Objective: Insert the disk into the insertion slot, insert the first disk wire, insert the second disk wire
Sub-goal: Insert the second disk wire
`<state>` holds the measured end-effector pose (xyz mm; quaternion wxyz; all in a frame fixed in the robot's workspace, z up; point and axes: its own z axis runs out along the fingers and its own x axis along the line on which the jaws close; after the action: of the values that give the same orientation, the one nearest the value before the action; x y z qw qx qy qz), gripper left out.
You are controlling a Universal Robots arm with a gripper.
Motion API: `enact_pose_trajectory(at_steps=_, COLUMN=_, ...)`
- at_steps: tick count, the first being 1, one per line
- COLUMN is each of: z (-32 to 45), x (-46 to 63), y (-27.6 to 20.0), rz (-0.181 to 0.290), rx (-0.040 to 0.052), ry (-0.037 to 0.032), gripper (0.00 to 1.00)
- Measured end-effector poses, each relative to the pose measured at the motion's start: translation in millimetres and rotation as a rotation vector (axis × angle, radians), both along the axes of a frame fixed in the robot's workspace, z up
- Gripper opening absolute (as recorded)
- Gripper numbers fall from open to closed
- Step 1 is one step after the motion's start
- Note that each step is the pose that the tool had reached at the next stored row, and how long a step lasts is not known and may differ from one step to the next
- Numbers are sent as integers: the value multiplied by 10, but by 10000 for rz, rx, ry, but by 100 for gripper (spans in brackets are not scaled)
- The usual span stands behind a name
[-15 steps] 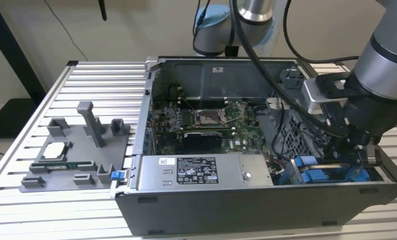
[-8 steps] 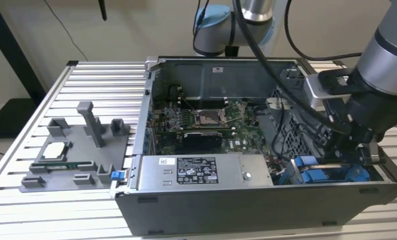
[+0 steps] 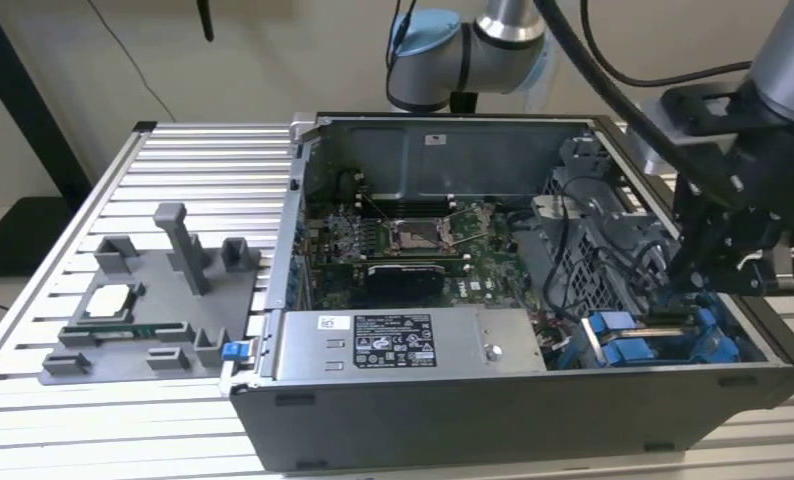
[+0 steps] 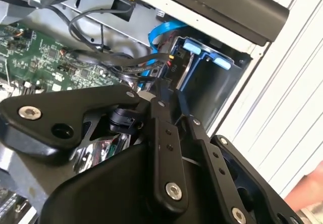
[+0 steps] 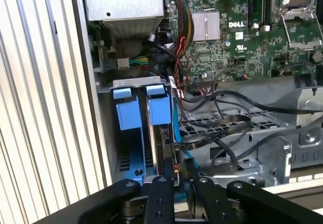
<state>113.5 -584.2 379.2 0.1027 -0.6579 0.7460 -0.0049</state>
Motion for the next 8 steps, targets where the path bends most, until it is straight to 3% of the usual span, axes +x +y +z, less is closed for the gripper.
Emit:
enact_pose_trajectory(at_steps=4, z=183, x=0, y=0, rz=-2, rx=7, ry=0, gripper=100)
enact_pose_trajectory(at_steps=8, z=281, x=0, y=0, rz=-2, rx=10, ry=7, gripper=100)
